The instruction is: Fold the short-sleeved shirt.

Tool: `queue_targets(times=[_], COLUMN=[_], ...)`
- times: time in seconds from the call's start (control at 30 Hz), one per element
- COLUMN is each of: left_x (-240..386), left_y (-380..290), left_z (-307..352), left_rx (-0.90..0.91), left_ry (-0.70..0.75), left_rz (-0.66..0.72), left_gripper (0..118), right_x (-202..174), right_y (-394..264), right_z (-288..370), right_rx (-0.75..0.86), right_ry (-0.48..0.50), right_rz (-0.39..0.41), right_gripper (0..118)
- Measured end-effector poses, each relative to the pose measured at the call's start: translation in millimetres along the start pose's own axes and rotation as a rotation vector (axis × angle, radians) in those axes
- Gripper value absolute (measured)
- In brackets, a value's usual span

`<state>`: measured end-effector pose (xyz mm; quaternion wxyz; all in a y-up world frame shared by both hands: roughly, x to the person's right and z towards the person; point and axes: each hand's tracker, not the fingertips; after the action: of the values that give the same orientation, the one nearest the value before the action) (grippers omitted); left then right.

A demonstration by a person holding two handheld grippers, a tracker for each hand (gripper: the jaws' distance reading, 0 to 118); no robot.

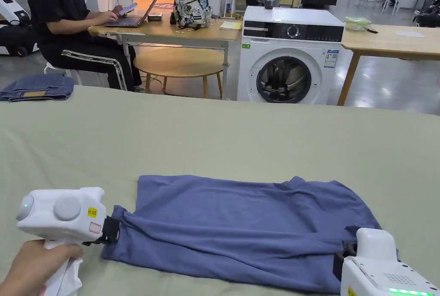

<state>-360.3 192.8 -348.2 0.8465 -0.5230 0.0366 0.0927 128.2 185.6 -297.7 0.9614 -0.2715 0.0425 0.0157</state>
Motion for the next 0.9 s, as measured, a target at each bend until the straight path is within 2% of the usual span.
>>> queue_targets(times=[0.07,0.1,0.23,0.3,0.33,0.37,0.5,0.77,0.9], left_x=[1.3,3.4,9.2,13.9,18.6,23.9,37.1,23.3,12.3], left_y=[1.8,1.5,-4.6,-6.3,-8.8,-11.1,-18.4,-30.6,-42.0], left_z=[-11.9,-17.9,-37.7,-42.0,-40.5,-39.2,-37.5,-4.3,23.6], left_rx=[-0.035,-0.058,-0.132,-0.087,-0.085,-0.087,-0.086,0.009,0.094], left_ry=[0.021,0.047,0.052,0.091,0.104,0.11,0.108,0.032,-0.023], left_rz=[-0.001,0.007,0.005,-0.04,-0.041,-0.049,-0.146,-0.116,-0.065], left_gripper=[54,58,59,59,57,49,4,2,2], right_x=[3.0,5.6,14.0,17.3,18.8,17.8,19.4,36.3,66.8], right_y=[-2.9,-5.1,-14.3,-17.4,-18.6,-18.2,-21.5,-14.5,-1.8], right_z=[-1.3,-0.3,-5.9,-8.6,-10.0,-6.4,-6.5,1.1,-17.4], right_rx=[-0.011,-0.015,-0.036,-0.046,-0.052,-0.057,-0.073,-0.095,-0.137], right_ry=[-0.007,-0.011,-0.024,-0.03,-0.033,-0.035,-0.036,-0.045,-0.064], right_rz=[0.001,0.0,0.0,0.0,-0.001,-0.002,-0.011,-0.031,-0.045], right_gripper=[0,0,0,0,0,0,0,0,0])
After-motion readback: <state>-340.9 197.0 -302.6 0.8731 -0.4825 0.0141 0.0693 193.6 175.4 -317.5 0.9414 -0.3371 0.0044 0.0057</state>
